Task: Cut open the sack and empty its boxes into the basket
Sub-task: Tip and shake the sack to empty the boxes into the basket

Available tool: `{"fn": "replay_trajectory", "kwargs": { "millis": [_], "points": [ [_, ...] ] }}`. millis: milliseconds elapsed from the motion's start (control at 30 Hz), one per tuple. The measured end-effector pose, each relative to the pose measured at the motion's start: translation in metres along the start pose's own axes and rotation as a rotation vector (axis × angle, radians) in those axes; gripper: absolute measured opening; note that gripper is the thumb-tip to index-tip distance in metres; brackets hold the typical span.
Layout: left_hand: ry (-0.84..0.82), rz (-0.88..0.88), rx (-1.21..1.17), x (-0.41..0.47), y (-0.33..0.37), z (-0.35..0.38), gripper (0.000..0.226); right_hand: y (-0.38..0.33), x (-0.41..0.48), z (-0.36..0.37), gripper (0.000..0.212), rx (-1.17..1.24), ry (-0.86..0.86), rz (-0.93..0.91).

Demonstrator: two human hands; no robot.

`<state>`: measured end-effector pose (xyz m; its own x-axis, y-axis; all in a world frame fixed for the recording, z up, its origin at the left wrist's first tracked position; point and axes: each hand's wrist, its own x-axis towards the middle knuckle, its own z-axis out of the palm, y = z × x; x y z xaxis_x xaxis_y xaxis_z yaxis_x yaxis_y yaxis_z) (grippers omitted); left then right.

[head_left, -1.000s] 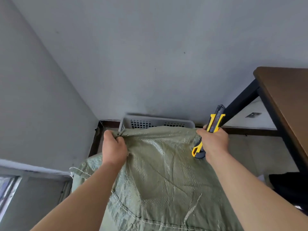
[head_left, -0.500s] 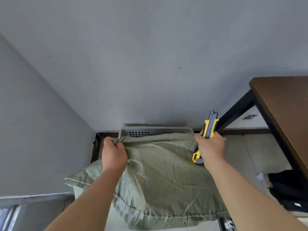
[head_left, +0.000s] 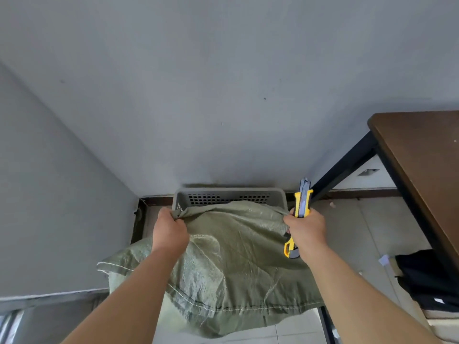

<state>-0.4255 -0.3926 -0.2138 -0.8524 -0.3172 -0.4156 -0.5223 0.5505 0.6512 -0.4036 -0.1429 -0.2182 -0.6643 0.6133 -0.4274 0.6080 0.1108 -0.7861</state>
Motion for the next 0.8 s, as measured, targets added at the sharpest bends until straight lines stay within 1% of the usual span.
{"fn": "replay_trajectory", "kwargs": {
  "millis": [100, 200, 267, 333, 367, 400, 433, 467, 500, 533, 600, 633, 700, 733, 800],
  "points": [
    [-0.028, -0.056, 0.012, 0.001, -0.009, 0.010, 0.010, 0.016, 0.001, 0.003, 0.022, -0.038, -0.029, 0.004],
    [0.011, -0.119, -0.072, 0.000, -0.018, 0.018, 0.012, 0.026, 0.003, 0.005, 0.019, -0.048, -0.043, 0.029],
    [0.020, -0.210, -0.156, 0.002, -0.029, 0.024, 0.014, 0.032, 0.003, 0.006, 0.018, -0.042, -0.063, 0.055],
    [-0.009, -0.358, -0.240, 0.003, -0.040, 0.031, 0.015, 0.038, 0.000, 0.006, 0.019, -0.077, -0.094, 0.052],
    [-0.039, -0.448, -0.310, 0.003, -0.043, 0.033, 0.021, 0.042, -0.001, 0.006, 0.019, -0.092, -0.108, 0.053],
    [-0.081, -0.527, -0.391, 0.003, -0.045, 0.033, 0.035, 0.046, -0.003, 0.006, 0.019, -0.091, -0.115, 0.062],
    [-0.135, -0.579, -0.443, 0.004, -0.048, 0.033, 0.046, 0.050, -0.004, 0.005, 0.018, -0.080, -0.117, 0.083],
    [-0.178, -0.598, -0.449, 0.004, -0.050, 0.033, 0.050, 0.054, -0.004, 0.006, 0.017, -0.069, -0.108, 0.103],
    [-0.206, -0.595, -0.419, 0.006, -0.054, 0.034, 0.045, 0.058, -0.003, 0.006, 0.015, -0.060, -0.096, 0.123],
    [-0.226, -0.574, -0.365, 0.007, -0.058, 0.035, 0.034, 0.061, -0.004, 0.007, 0.014, -0.054, -0.085, 0.140],
    [-0.245, -0.489, -0.183, 0.010, -0.064, 0.040, 0.011, 0.066, -0.005, 0.007, 0.018, -0.044, -0.074, 0.149],
    [-0.241, -0.426, -0.081, 0.010, -0.066, 0.042, 0.008, 0.069, -0.006, 0.007, 0.020, -0.042, -0.078, 0.147],
    [-0.222, -0.321, 0.069, 0.007, -0.068, 0.045, 0.020, 0.075, -0.009, 0.007, 0.024, -0.047, -0.094, 0.138],
    [-0.202, -0.295, 0.147, 0.004, -0.069, 0.046, 0.027, 0.077, -0.010, 0.006, 0.025, -0.059, -0.105, 0.136],
    [-0.150, -0.283, 0.385, -0.004, -0.071, 0.045, 0.036, 0.082, -0.011, 0.004, 0.026, -0.094, -0.122, 0.136]
  ]
}}
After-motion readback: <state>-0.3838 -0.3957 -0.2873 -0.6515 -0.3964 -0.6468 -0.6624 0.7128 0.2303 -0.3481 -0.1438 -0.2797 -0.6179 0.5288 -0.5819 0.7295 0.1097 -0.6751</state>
